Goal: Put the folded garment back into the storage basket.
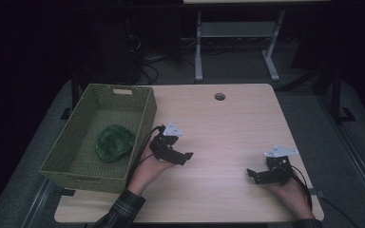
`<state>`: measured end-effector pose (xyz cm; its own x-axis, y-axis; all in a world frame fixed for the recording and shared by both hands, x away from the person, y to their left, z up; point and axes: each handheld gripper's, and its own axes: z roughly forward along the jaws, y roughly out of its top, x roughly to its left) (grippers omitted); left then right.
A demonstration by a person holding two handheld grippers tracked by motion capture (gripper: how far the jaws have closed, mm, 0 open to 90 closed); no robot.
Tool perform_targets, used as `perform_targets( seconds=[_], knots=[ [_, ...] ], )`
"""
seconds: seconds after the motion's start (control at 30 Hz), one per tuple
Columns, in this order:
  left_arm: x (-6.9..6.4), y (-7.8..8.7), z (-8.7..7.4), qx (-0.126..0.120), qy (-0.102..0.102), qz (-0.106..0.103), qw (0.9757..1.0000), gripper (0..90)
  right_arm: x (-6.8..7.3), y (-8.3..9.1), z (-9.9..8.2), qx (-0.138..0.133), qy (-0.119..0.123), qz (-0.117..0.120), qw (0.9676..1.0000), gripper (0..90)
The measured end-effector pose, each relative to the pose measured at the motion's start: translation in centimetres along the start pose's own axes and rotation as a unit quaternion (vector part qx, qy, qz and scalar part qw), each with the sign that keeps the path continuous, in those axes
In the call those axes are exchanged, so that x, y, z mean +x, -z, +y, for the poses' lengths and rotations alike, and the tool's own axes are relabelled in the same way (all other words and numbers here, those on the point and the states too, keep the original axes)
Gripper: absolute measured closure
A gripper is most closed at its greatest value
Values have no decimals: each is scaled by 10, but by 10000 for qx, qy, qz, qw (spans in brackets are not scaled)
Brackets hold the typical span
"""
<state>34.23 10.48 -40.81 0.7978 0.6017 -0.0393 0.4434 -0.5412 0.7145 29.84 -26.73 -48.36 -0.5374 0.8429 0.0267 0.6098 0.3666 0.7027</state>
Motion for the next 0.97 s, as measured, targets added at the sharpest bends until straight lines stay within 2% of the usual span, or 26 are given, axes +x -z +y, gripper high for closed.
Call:
perform_targets(
  seconds=[0.1,0.2,0.37,0.5,0.63,0.97],
  knots=[
    [-3,-12,-9,84,-80,-2,9999,159,0,0,0,-2,-2,1,10000,11],
    [-5,-25,-18,126,-62,12,9999,159,0,0,0,-1,1,2,10000,11],
    [-7,-40,-31,171,-75,33,9998,159,0,0,0,-3,7,5,10000,11],
    [-8,-51,-41,256,-169,77,9995,159,0,0,0,-13,24,18,10000,11],
    [-9,-53,-48,-51,-172,112,9998,142,0,0,0,-12,25,26,10000,11],
    [-9,-53,-48,-49,-170,111,9998,142,0,-1,0,-13,26,31,10000,11]
  ],
)
